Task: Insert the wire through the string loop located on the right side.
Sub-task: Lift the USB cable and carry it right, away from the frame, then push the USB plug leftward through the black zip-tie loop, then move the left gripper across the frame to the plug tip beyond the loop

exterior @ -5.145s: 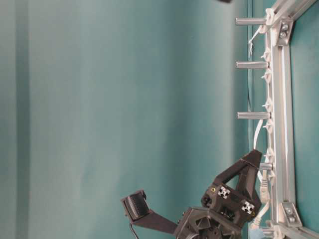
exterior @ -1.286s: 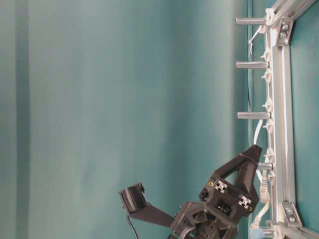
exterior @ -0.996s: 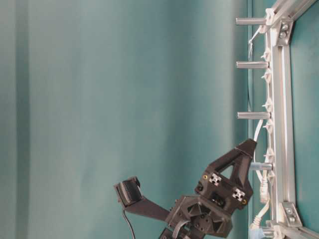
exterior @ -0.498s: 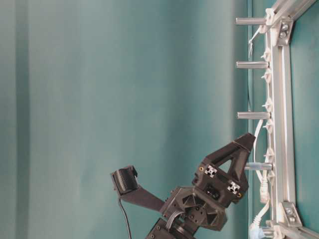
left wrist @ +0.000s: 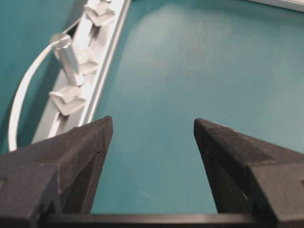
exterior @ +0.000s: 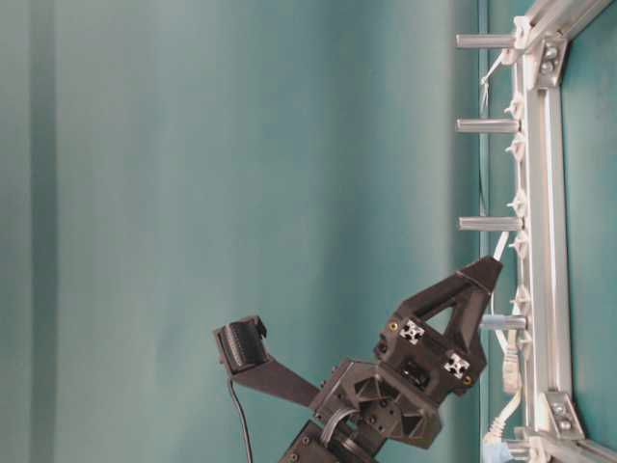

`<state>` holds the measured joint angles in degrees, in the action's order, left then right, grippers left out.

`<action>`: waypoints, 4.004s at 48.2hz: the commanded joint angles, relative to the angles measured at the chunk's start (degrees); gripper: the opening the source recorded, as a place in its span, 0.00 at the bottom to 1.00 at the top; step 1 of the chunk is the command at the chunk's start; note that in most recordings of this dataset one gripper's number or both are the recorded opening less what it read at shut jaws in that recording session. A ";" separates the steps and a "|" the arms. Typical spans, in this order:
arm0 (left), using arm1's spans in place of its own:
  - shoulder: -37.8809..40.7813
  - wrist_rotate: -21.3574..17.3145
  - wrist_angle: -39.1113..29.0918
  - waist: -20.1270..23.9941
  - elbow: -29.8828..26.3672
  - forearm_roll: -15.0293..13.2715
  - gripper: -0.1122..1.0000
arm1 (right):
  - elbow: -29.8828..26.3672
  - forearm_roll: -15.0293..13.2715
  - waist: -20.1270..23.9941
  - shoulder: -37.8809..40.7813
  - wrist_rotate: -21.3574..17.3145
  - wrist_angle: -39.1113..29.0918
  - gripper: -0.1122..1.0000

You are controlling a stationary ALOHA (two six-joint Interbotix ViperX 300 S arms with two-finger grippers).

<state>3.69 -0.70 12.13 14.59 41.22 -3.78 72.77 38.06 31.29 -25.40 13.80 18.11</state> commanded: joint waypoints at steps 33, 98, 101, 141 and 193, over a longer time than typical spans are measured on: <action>-1.49 0.18 0.26 -1.14 -1.23 0.09 0.75 | 2.64 -0.44 -1.14 -4.39 0.09 -0.53 0.21; -1.32 0.18 0.26 -3.69 -0.97 0.18 0.75 | 4.75 -3.16 -11.87 -4.83 0.35 -0.79 0.21; -1.32 0.18 0.26 -3.69 -0.97 0.18 0.75 | 4.66 -3.25 -11.87 -4.83 0.35 -0.79 0.21; -1.14 0.18 0.26 -5.62 -1.23 0.18 0.75 | 3.96 -3.25 -12.04 -4.31 0.35 -0.53 0.21; -0.79 0.00 0.26 -13.89 -1.76 0.09 0.75 | -8.17 -3.25 -13.62 14.06 0.53 3.96 0.21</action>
<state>3.69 -0.70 12.13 1.23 39.81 -3.78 65.92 34.89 17.93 -11.25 14.24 21.53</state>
